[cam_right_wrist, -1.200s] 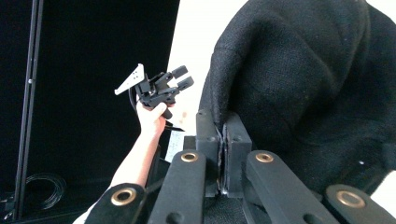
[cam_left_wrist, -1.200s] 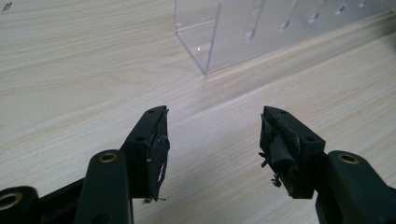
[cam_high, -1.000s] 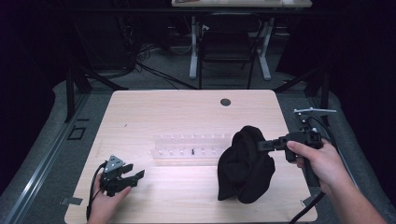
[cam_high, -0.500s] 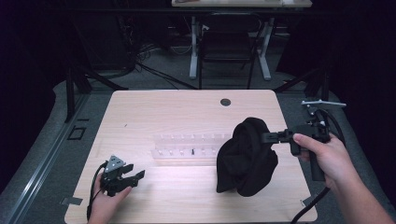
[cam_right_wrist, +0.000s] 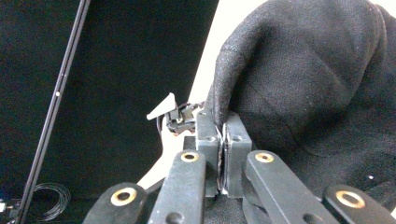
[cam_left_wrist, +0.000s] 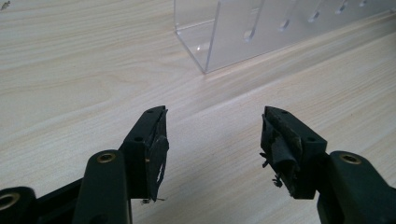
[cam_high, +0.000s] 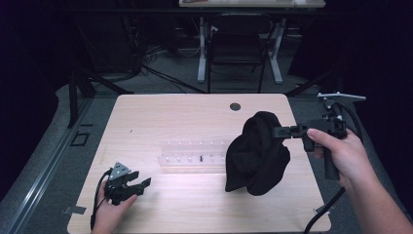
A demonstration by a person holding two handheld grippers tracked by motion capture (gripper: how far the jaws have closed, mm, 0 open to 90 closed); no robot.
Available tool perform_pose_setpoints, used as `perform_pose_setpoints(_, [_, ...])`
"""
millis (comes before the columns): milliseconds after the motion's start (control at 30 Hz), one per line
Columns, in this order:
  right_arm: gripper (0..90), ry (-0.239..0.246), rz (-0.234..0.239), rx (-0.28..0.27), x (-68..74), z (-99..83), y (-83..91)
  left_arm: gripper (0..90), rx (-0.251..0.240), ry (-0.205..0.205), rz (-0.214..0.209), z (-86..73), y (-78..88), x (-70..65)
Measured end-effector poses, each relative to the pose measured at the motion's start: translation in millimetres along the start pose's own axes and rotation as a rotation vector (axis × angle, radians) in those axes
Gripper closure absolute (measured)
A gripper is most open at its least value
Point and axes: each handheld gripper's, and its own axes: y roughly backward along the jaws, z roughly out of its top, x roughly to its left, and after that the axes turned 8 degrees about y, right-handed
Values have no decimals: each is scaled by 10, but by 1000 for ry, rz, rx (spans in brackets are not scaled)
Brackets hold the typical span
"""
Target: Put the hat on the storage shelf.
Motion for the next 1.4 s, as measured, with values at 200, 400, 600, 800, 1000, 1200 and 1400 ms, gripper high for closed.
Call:
perform_pose_setpoints(200, [879, 12, -6, -3, 62, 103, -26, 415, -8, 1, 0, -1, -5, 3])
perform_pose_setpoints(400, [879, 25, -11, -7, 118, 178, -49, 415, -2, 2, -1, 1, 2, 1])
perform_pose_setpoints(600, [879, 35, -13, -8, 150, 267, -88, 415, -11, 2, -2, 0, -4, 5])
perform_pose_setpoints(800, [879, 41, -20, -5, 172, 354, -160, 415, -10, 6, -3, 0, -7, 9])
perform_pose_setpoints(1000, [879, 53, -14, -6, 189, 452, -228, 415, -9, 4, 1, 2, -8, 24])
perform_pose_setpoints(1200, [879, 55, -13, -9, 194, 521, -277, 415, -12, 8, 1, 2, -13, 31])
perform_pose_setpoints(1400, [879, 57, -14, 0, 177, 583, -363, 415, -10, 9, 2, 2, -20, 31])
